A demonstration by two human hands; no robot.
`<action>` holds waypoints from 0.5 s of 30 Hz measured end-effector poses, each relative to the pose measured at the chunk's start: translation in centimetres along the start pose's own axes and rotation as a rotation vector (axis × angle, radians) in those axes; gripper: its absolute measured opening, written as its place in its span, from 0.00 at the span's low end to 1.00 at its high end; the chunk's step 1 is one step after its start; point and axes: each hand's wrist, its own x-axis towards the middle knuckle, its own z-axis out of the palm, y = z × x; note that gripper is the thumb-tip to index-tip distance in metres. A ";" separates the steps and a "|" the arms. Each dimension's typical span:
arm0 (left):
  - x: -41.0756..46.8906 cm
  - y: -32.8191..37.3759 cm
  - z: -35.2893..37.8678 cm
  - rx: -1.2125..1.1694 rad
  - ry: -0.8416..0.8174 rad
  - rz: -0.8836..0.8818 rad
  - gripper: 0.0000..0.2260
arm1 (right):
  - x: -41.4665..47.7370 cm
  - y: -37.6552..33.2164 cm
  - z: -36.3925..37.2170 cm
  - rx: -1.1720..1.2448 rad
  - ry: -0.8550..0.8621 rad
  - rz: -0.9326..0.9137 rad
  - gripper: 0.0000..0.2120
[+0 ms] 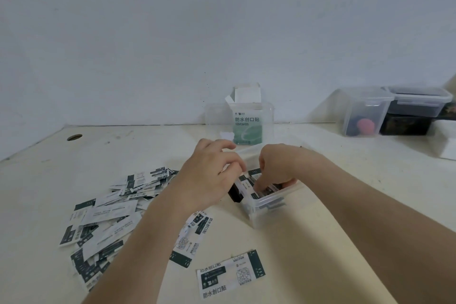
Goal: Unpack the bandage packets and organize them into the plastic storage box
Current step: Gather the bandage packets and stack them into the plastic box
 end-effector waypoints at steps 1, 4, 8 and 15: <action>0.0 -0.1 0.0 -0.007 -0.003 -0.010 0.14 | 0.0 0.1 0.0 0.020 0.000 0.001 0.16; -0.1 -0.3 0.1 -0.035 0.000 -0.020 0.15 | 0.0 0.4 -0.1 0.089 -0.005 0.004 0.13; -0.4 -0.5 0.4 -0.070 0.020 -0.027 0.15 | 0.0 0.5 0.0 0.137 -0.010 -0.003 0.11; -0.5 -0.7 0.8 -0.101 0.044 -0.007 0.14 | -0.3 0.3 -0.1 0.117 -0.016 -0.020 0.08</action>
